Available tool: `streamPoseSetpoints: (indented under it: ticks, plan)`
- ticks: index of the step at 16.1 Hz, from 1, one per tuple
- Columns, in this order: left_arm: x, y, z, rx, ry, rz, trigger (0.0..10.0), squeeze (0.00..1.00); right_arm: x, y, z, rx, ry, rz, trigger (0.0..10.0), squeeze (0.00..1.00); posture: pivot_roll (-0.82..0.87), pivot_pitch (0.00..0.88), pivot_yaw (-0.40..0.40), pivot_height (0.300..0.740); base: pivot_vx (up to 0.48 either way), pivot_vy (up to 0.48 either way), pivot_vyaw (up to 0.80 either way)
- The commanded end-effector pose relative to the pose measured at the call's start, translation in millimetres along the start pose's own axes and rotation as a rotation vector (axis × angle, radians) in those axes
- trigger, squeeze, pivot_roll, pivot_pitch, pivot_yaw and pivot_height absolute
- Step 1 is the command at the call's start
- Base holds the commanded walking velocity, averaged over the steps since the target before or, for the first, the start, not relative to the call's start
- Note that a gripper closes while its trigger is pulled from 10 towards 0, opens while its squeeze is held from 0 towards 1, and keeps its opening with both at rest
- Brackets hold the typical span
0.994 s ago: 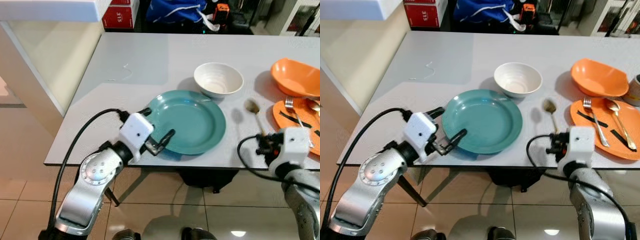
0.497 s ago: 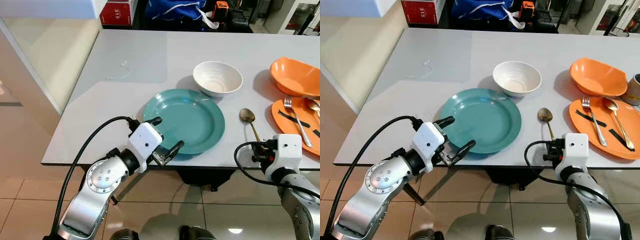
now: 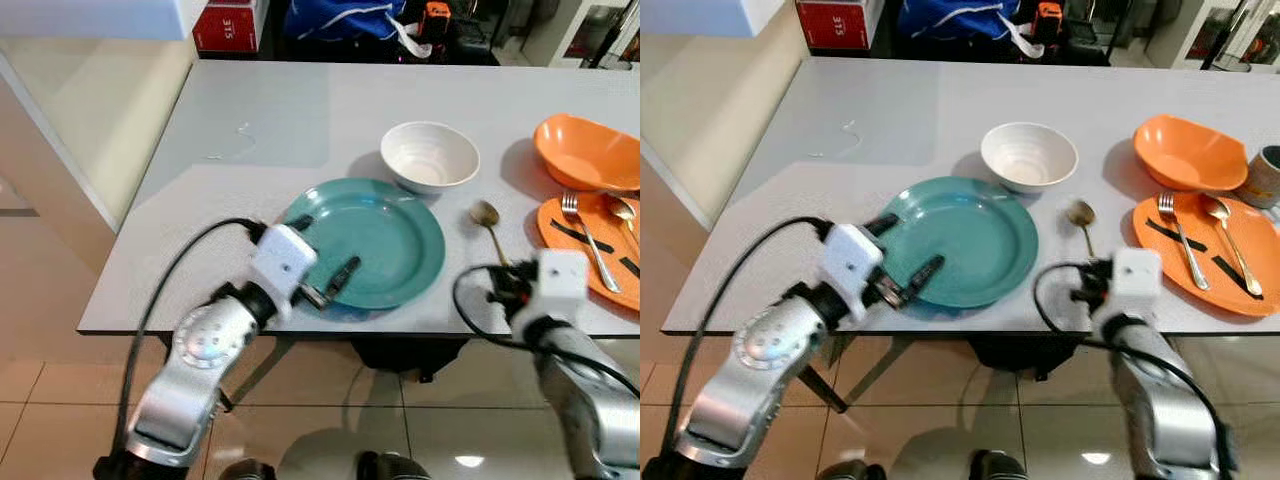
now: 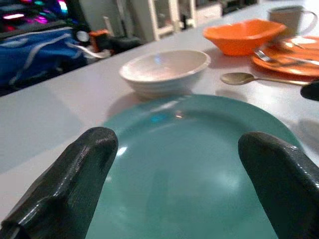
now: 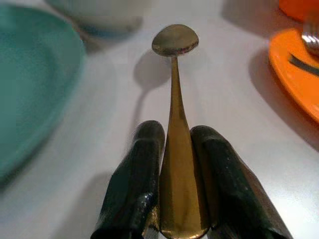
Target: Setting the table
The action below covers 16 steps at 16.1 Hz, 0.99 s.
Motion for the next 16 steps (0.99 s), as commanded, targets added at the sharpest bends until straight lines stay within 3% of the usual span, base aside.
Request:
streamPoseSetpoints:
  ticks: [1,7,16]
  plan:
    - [0,2.4,-7.1,0.044,0.033,0.021,10.0,0.00,1,-0.5,0.3,-0.016,0.014,-0.002,10.0,0.00,-0.01,0.020,-0.013,0.740,0.000,0.000,0.00]
    - [0,7.2,-17.5,0.033,-0.016,0.008,10.0,0.00,-1,1.7,-9.4,-0.041,0.003,-0.006,10.0,0.00,0.02,0.021,0.016,0.740,0.000,0.000,0.00]
    - [-2,17.6,-21.4,-0.007,0.002,0.005,10.0,0.00,-9,2.0,-24.6,-0.037,-0.021,-0.029,10.0,0.00,0.04,0.046,0.064,0.740,0.000,0.000,0.00]
Point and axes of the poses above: a point about 5 cm out from each wrist's last joint towards the gripper, its own y axis pointing back from the gripper into the wrist, its own x axis along the axis of the wrist's last joint, z = x × y, the point moved 5 cm from there along -y, pointing out of the wrist towards the gripper, and after that the axes turned 11 degrees about y, right-handed, at the moved point
